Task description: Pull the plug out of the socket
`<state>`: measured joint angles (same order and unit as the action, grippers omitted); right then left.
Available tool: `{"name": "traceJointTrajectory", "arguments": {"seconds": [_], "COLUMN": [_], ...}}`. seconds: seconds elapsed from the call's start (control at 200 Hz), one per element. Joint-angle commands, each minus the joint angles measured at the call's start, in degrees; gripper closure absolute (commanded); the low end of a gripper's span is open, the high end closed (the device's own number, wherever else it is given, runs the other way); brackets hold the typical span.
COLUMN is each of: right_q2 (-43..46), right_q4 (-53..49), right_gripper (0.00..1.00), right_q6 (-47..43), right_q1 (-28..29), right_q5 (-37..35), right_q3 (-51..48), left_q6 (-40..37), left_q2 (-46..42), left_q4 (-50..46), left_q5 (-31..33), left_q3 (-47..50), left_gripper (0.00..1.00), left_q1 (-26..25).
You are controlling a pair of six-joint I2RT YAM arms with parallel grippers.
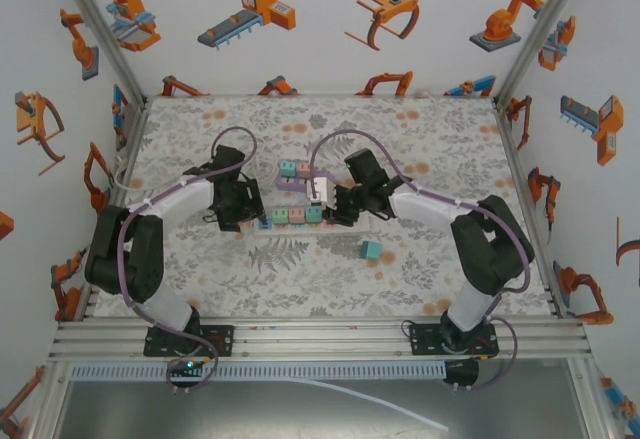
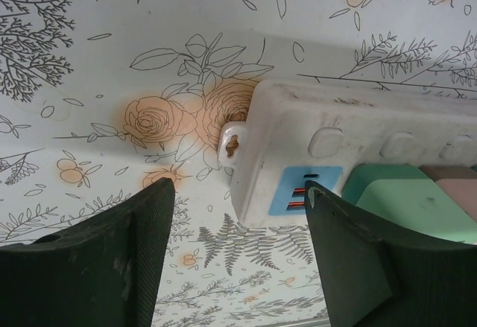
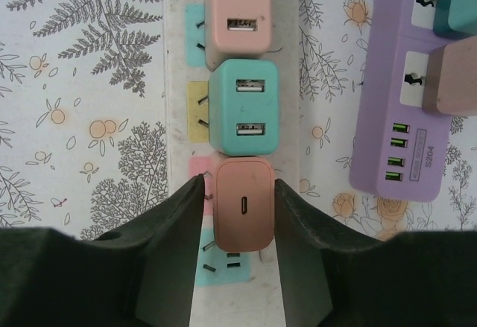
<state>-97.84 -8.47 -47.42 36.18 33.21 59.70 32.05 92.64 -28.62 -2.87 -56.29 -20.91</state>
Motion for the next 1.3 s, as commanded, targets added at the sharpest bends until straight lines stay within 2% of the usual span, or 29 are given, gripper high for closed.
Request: {"name": "traceJointTrajectory", "arguments": {"seconds": [0.0, 0.22, 0.33, 0.521, 0.681, 0.971, 1.292], "right_q2": [-0.3, -0.8, -0.4, 0.4, 1.2, 3.7, 4.2], "right_q4": [-1.8, -1.5, -0.5, 0.6, 2.0, 5.8, 6.8], "right_gripper": [0.65, 0.71, 0.77, 0.88, 0.96, 0.99, 1.0], "right_q6": [-1.2, -1.7, -2.2, -1.6, 0.1, 4.9, 5.4], "right_q1": [0.4, 0.4, 0.4, 0.4, 0.2, -1.6, -2.5], "right_q5": [3.4, 1.7, 0.9, 3.6, 5.5, 8.1, 7.9], "right_q3": [1.8, 1.4, 1.1, 1.4, 1.5, 0.5, -1.2], "left_q6": [-1.3, -1.1, -0.9, 0.4, 1.4, 1.8, 2.0], "left_q2": [0.8, 1.4, 1.8, 2.3, 3.6, 4.0, 5.9], "left_q4": [0.4, 0.5, 0.1, -0.7, -0.6, -0.9, -1.3], "left_q5": [1.5, 0.8, 0.9, 4.7, 5.3, 7.4, 9.6], "left_q3": [0.5, 1.1, 1.5, 2.3, 2.3, 2.0, 2.2], "left_gripper": [0.36, 0.39, 0.39, 0.41, 0.42, 0.43, 0.43], "left_q1": [0.3, 0.0, -0.3, -0.8, -1.5, -2.3, -2.8]}}
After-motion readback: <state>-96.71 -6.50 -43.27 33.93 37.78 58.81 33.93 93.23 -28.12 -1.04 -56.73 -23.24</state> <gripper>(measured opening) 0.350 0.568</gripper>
